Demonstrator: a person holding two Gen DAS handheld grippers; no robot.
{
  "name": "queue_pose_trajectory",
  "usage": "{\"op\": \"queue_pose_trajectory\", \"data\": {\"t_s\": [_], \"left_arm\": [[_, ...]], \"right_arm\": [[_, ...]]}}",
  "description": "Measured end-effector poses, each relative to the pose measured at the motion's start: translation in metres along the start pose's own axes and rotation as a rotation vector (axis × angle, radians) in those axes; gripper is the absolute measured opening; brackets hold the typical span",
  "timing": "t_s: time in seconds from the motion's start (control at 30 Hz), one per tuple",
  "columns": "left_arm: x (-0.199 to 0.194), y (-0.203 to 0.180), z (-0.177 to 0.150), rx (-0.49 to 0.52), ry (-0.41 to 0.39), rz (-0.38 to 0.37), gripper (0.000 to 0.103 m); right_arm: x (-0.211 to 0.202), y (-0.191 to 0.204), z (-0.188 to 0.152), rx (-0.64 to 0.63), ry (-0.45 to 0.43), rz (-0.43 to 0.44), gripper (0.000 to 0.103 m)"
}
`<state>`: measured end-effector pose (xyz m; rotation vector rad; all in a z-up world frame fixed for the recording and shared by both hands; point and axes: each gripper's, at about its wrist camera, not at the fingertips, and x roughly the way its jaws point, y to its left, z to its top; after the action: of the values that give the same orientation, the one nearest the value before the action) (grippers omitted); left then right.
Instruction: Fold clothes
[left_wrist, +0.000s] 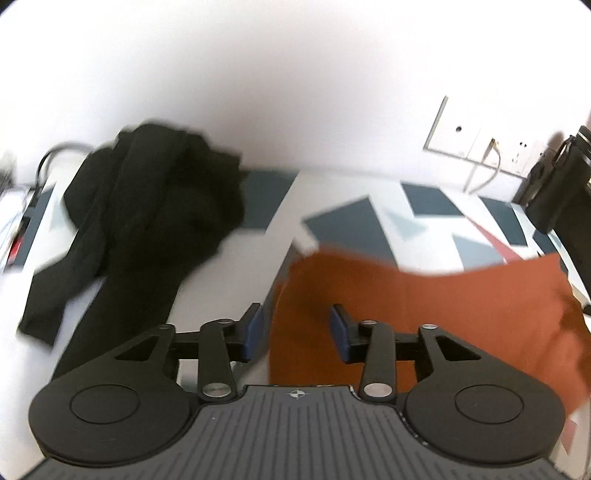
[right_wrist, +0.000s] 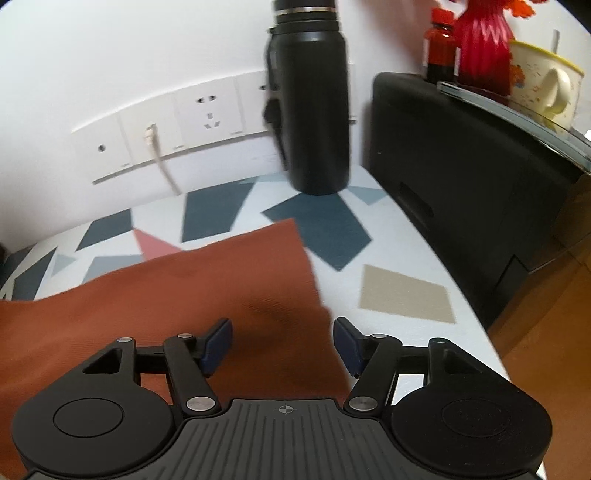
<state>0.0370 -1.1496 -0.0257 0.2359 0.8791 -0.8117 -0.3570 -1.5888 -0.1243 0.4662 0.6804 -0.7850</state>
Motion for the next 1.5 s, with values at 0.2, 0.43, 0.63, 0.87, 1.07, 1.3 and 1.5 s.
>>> {"op": "queue_pose_trajectory", "data": {"t_s": [0.2, 0.43, 0.63, 0.87, 1.07, 1.3, 1.5], "left_arm": [[0.062, 0.008, 0.019, 0.008, 0.052, 0.09, 0.047], [0.036, 0.015, 0.012, 0.055, 0.023, 0.14, 0.065], [-0.005, 0.029, -0.023, -0.006, 0.096, 0.07, 0.065], [-0.028, 0.041, -0.077, -0.177, 0.196, 0.016, 0.066], [-0.031, 0.045, -0.09, -0.256, 0.204, 0.013, 0.073], [-0.056, 0.058, -0.102, -0.34, 0.223, 0.005, 0.073], [-0.055, 0.045, -0.122, -0.213, 0.236, 0.112, 0.094]], "right_arm": [[0.001, 0.014, -0.011, -0.004, 0.02, 0.007, 0.059], [-0.017, 0.011, -0.03, -0.044, 0.042, -0.014, 0.074], [-0.028, 0.0, -0.045, -0.017, 0.105, -0.066, 0.078], [-0.044, -0.029, -0.06, 0.072, 0.152, -0.088, 0.01], [-0.061, -0.045, -0.061, 0.115, 0.16, -0.079, 0.007], [-0.068, -0.029, -0.064, 0.054, 0.115, -0.163, 0.064], [-0.06, -0.008, -0.062, -0.002, 0.09, -0.122, 0.071]]}}
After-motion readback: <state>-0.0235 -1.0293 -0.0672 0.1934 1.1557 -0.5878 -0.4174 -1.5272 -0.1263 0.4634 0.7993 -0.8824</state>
